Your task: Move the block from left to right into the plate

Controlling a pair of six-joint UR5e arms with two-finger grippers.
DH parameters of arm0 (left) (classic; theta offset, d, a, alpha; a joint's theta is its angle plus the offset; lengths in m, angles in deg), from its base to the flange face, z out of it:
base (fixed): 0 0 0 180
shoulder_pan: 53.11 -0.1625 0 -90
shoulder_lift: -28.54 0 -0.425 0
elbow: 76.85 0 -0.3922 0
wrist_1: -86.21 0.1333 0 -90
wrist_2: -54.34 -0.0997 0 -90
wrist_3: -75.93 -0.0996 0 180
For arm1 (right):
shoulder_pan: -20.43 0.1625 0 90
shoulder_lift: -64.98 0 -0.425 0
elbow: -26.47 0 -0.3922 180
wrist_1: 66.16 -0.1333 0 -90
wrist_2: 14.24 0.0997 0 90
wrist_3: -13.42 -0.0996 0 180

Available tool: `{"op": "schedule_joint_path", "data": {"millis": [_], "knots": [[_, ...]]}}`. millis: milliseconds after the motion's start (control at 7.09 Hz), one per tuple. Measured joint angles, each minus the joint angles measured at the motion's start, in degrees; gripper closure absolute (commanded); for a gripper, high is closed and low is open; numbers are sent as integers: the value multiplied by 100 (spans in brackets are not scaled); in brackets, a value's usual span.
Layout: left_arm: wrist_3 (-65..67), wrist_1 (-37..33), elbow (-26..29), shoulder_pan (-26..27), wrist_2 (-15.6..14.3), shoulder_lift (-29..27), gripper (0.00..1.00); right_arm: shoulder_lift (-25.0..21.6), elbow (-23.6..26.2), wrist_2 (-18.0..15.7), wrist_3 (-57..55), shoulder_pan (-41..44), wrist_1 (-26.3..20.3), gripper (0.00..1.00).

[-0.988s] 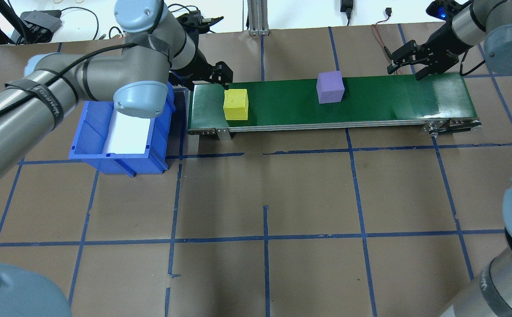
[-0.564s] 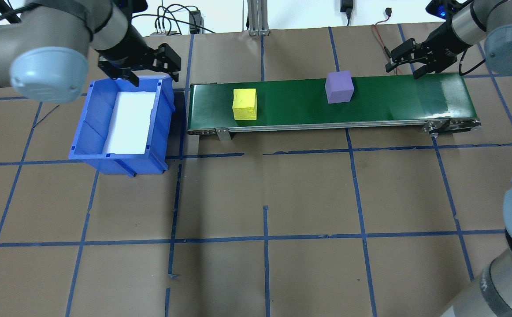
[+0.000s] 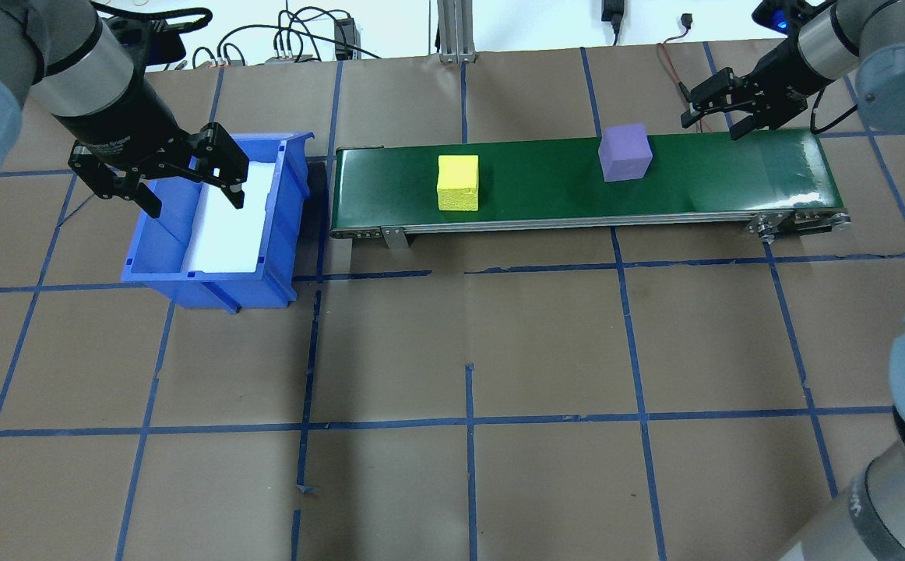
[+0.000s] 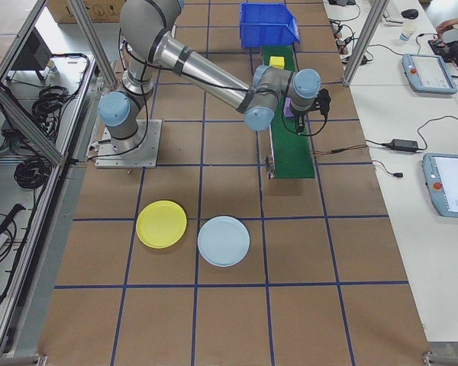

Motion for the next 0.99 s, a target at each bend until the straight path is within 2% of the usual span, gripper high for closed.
{"op": "schedule_joint_path", "data": {"millis": [988], "knots": [[-235, 30, -100, -50, -74, 6, 0, 4, 120, -40, -5, 18, 34, 0]]}}
